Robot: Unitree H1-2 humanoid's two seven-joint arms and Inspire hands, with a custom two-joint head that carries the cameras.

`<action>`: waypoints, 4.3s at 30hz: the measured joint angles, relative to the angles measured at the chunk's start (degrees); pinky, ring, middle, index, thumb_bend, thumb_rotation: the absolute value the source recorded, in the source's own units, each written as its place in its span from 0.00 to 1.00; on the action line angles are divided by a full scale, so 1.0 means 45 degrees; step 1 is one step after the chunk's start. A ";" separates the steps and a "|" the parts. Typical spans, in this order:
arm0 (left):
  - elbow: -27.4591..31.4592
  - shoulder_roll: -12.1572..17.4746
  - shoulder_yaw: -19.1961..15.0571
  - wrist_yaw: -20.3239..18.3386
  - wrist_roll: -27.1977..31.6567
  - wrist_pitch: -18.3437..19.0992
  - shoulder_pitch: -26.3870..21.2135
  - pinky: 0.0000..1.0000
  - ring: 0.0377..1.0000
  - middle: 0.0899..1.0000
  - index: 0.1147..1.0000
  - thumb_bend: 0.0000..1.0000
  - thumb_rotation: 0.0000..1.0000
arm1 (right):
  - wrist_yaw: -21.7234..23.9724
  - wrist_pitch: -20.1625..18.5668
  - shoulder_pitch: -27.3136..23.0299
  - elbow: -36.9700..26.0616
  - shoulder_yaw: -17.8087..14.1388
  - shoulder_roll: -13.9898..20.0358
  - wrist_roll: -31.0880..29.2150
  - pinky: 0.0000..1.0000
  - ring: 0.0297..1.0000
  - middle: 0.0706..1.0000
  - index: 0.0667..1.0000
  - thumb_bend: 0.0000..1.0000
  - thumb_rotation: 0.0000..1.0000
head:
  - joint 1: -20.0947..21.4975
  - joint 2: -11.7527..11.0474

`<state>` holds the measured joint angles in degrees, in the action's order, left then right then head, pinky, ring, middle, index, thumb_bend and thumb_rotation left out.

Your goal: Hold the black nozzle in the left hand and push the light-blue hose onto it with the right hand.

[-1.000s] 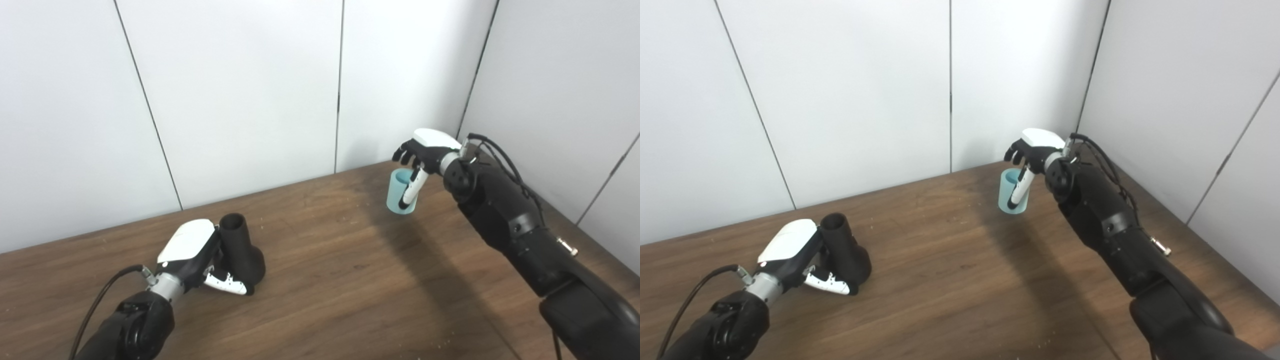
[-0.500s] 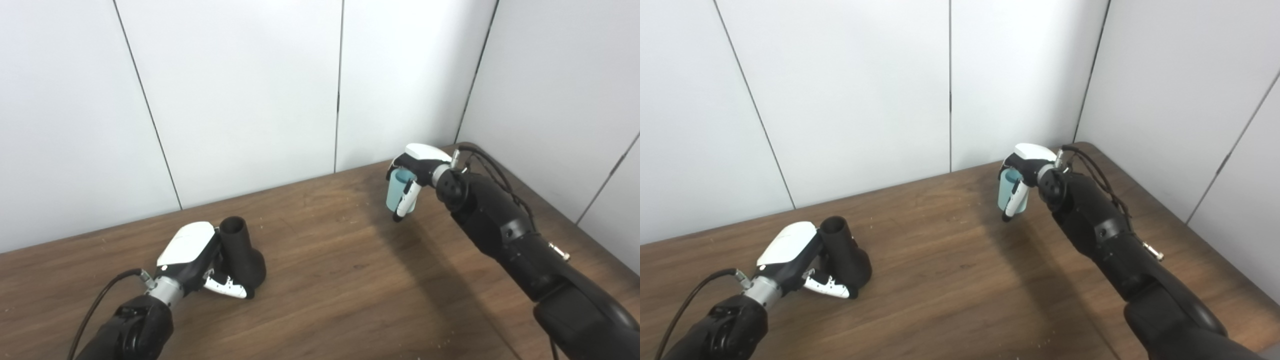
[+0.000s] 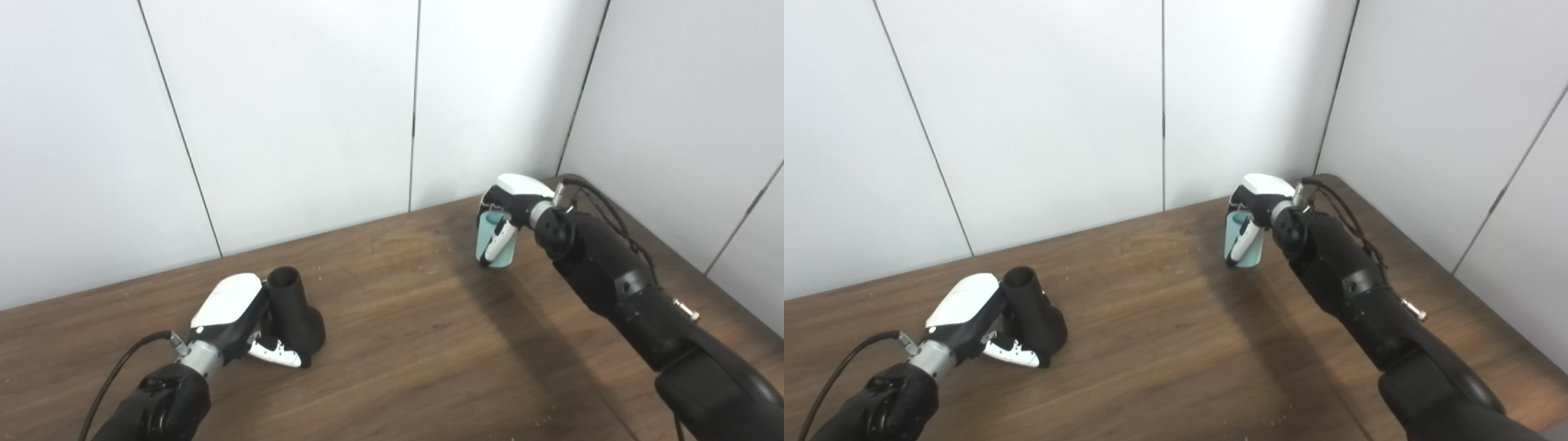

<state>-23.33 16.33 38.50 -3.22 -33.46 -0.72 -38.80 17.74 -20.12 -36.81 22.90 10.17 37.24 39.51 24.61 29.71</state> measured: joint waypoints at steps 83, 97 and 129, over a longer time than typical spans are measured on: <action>0.1004 -0.0685 0.0470 -0.1169 -0.0491 0.2469 -0.0200 0.40 0.39 0.37 0.42 0.53 0.00 | 0.2096 0.2735 -0.1604 -0.6079 0.1698 -0.3526 -0.1403 0.34 0.43 0.46 0.46 0.50 0.00 | -0.4805 0.0996; 0.1180 -0.0720 0.0464 -0.1343 -0.0637 0.2672 -0.0179 0.35 0.36 0.37 0.41 0.53 0.00 | 0.2124 0.3024 -0.1441 -0.5911 0.1935 -0.3529 -0.1170 0.35 0.42 0.46 0.45 0.50 0.00 | -0.4902 0.1152; 0.1388 -0.1066 0.0421 -0.1461 -0.0715 0.2736 0.0007 0.50 0.45 0.38 0.42 0.53 0.00 | 0.2907 0.3568 -0.0983 -0.6248 0.2041 -0.2535 -0.1331 0.36 0.42 0.44 0.46 0.50 0.00 | -0.4727 0.1719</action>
<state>-17.09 11.53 40.40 -9.80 -36.67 11.59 -38.76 30.82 -4.06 -41.23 -5.22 19.36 25.83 33.52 3.34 37.44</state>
